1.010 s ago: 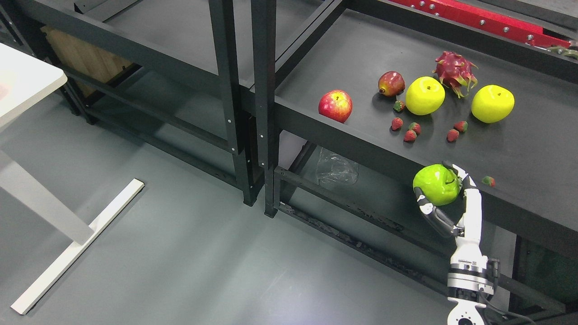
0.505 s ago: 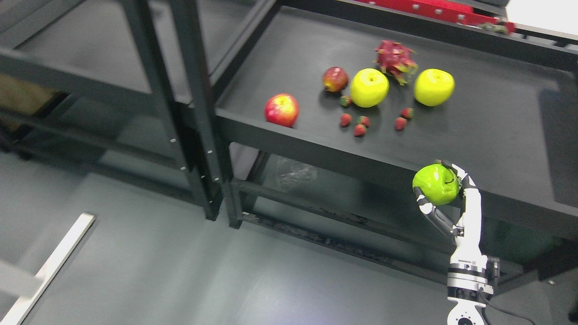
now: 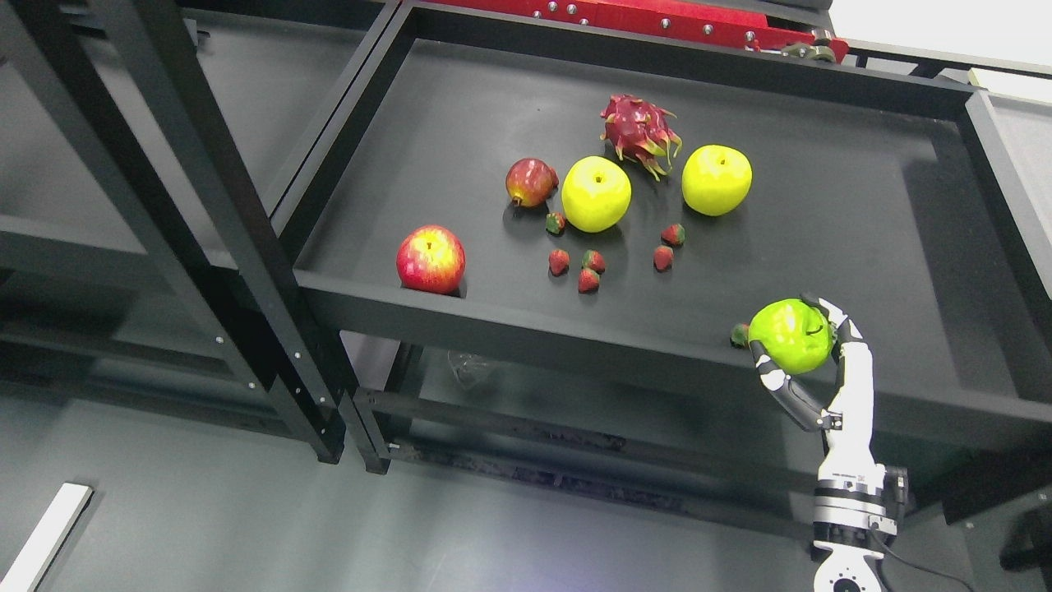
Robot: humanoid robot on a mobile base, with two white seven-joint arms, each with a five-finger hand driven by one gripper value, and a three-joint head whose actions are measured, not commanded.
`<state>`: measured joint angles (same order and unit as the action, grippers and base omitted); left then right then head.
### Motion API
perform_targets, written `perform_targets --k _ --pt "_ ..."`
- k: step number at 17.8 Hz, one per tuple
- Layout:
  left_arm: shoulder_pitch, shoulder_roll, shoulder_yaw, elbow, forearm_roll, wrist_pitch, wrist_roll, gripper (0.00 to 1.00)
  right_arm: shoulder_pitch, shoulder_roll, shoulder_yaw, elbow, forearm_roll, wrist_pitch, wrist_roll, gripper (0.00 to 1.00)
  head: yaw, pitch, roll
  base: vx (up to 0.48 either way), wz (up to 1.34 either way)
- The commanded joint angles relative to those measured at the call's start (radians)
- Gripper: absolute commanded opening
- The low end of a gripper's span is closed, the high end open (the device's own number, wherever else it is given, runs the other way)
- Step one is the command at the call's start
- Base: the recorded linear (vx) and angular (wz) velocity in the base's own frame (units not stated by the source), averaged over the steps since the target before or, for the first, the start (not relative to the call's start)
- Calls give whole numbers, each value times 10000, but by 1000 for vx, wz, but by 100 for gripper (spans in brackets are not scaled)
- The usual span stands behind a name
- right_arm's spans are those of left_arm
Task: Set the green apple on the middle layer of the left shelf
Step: 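Move the right hand over the shelf beside the yellow pear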
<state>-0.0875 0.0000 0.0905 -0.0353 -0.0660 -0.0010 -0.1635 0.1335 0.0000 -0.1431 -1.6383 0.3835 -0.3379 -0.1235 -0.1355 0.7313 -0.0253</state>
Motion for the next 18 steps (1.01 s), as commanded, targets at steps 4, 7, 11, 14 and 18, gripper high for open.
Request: perform_targets --k 4,7,11,14,18 --pt "1 175 0 0 0 -5 9 100 15 -175 5 0 0 -26 24 0 0 0 0 272 63" --pt "1 175 0 0 0 -5 9 100 0 -175 5 0 0 -11 54 0 0 0 0 231 111" --pt "1 175 0 0 0 -5 9 100 0 -175 5 0 0 -26 39 0 0 0 0 193 89" --pt "1 175 0 0 0 -5 -6 100 -15 -175 -10 0 0 -26 39 1 0 0 0 145 60" --pt "1 175 0 0 0 -5 9 100 0 -175 -26 15 -15 80 24 4 0 0 0 84 20"
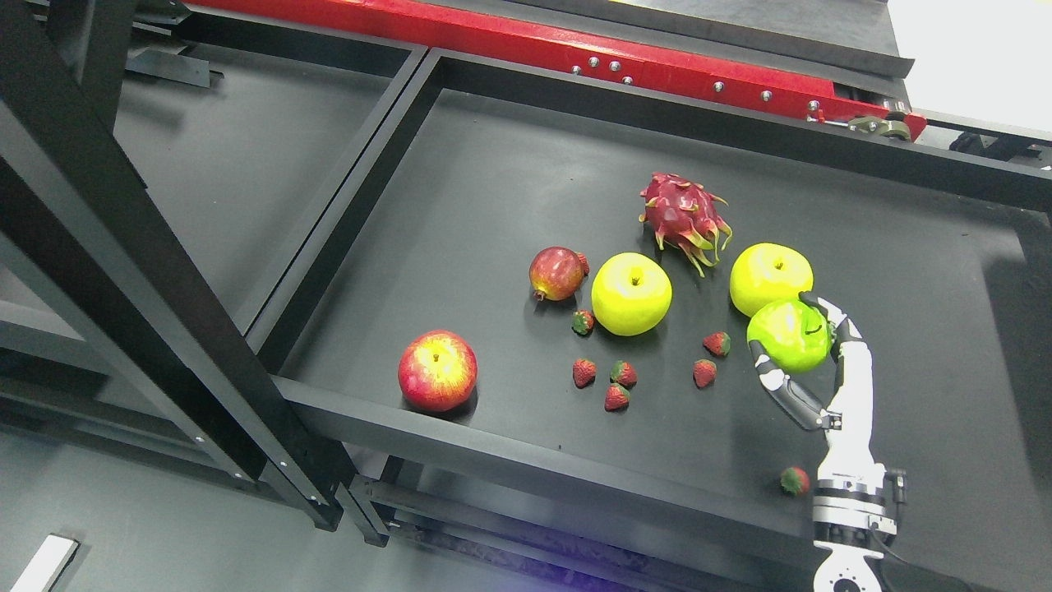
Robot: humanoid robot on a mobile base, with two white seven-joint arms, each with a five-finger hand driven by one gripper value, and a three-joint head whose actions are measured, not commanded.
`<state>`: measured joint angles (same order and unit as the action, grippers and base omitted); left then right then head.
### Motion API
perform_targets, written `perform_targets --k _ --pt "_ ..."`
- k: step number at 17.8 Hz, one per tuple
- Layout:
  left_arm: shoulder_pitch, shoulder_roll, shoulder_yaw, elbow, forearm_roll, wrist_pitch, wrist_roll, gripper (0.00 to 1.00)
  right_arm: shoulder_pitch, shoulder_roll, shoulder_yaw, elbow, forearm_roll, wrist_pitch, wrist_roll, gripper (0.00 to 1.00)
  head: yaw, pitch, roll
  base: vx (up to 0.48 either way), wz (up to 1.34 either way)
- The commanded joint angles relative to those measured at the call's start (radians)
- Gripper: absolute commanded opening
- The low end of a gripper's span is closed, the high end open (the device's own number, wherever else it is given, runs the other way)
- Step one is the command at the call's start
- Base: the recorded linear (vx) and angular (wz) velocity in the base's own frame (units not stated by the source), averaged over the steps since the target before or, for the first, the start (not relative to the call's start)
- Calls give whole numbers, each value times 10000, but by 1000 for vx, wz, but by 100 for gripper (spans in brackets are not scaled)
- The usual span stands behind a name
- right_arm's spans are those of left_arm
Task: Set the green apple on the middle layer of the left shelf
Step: 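Move the right hand over the shelf beside the yellow pear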
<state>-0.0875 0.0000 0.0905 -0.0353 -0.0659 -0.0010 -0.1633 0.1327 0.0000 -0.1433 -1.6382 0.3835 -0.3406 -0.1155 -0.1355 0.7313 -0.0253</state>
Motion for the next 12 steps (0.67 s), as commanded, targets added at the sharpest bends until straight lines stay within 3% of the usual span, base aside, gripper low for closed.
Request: perform_targets --k 1,6,8,10,12 --pt "0 175 0 0 0 -5 7 100 8 -175 -24 14 -31 229 -57 6 0 0 0 40 5" --pt "0 175 0 0 0 -5 7 100 8 -175 205 45 -598 1164 -11 27 0 0 0 15 1" --pt "0 175 0 0 0 -5 -8 100 8 -175 252 60 -629 1273 4 84 0 0 0 0 0" --pt "0 175 0 0 0 -5 -8 100 8 -175 374 45 -827 1274 4 95 0 0 0 0 0" --pt "0 175 0 0 0 -5 7 100 8 -175 405 45 -981 1274 4 100 0 0 0 0 0"
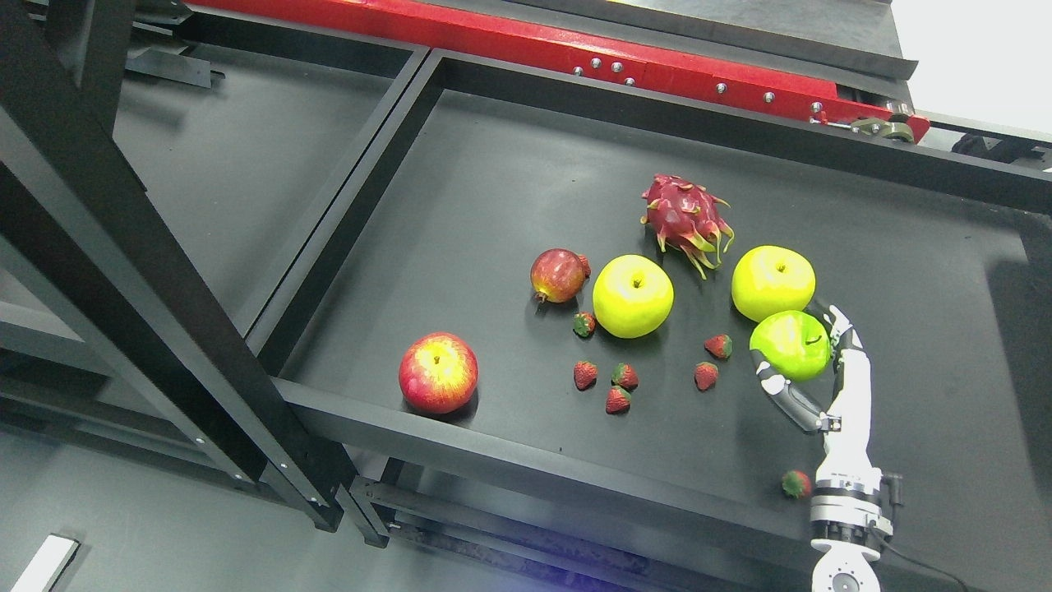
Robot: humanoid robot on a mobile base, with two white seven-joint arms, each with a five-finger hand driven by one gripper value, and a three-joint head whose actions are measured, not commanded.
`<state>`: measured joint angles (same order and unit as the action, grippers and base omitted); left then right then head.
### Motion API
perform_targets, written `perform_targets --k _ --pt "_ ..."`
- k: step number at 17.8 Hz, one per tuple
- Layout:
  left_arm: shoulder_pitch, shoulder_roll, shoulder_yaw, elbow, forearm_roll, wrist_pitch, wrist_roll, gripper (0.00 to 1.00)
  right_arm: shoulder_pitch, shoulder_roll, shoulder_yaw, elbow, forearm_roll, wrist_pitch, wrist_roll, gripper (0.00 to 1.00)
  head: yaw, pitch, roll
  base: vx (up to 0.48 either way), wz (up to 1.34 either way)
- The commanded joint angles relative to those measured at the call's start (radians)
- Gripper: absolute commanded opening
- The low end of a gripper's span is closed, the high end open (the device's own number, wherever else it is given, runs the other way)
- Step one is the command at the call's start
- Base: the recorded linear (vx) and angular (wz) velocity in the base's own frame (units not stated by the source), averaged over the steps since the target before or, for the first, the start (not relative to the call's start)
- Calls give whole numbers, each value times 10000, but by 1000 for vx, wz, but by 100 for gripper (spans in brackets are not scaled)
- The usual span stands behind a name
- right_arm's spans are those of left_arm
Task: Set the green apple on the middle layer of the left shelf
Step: 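Lower the green apple onto the shelf and open the right hand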
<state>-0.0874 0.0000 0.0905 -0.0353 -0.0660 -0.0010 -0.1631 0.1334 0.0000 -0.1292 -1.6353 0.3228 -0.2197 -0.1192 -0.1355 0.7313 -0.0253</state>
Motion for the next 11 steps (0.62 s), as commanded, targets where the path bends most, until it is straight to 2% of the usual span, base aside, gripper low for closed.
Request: perform_targets --k 1,4,8,11 --pt "0 175 0 0 0 -5 5 100 -14 -175 309 16 -390 49 41 100 0 0 0 0 0" --pt "0 175 0 0 0 -5 5 100 -30 -175 417 31 -634 -119 26 100 0 0 0 0 0" --pt "0 175 0 0 0 -5 5 100 -107 -175 540 16 -3084 -135 132 100 0 0 0 0 0" --pt "0 175 0 0 0 -5 5 100 -46 -175 677 16 -3641 -333 455 100 0 0 0 0 0"
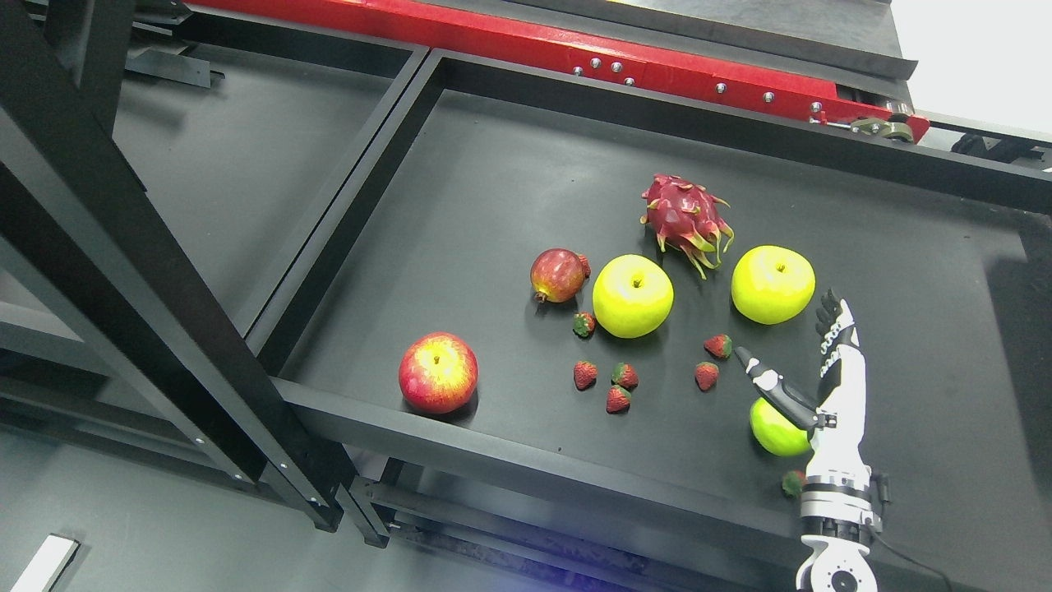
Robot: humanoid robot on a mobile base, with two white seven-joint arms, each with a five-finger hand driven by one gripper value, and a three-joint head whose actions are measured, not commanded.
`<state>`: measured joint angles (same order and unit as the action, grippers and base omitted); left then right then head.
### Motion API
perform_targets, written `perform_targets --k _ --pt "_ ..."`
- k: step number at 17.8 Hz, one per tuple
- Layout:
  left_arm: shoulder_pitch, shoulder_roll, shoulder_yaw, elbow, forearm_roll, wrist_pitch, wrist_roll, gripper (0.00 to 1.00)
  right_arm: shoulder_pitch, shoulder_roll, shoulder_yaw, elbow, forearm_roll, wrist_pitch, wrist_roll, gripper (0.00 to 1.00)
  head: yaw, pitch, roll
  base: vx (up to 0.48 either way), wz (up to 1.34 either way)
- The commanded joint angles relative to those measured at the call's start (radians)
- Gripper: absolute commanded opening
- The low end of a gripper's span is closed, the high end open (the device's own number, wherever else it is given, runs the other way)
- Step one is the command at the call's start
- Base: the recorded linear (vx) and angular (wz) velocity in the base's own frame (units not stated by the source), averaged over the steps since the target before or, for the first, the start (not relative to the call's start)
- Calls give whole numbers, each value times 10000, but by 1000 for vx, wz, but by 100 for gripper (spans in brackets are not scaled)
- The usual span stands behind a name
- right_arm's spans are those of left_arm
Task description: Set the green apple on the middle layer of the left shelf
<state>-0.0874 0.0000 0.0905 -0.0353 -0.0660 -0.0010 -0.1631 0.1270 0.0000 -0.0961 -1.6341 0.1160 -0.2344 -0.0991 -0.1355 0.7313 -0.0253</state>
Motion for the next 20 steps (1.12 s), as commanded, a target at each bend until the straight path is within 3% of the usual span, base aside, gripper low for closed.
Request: perform_targets --k 1,20 --pt "0 175 0 0 0 -5 5 100 109 -175 438 4 -1635 -384 240 100 0 0 0 0 0" --pt "0 175 0 0 0 -5 5 100 479 -175 1237 -11 -1911 13 163 100 0 0 0 0 0"
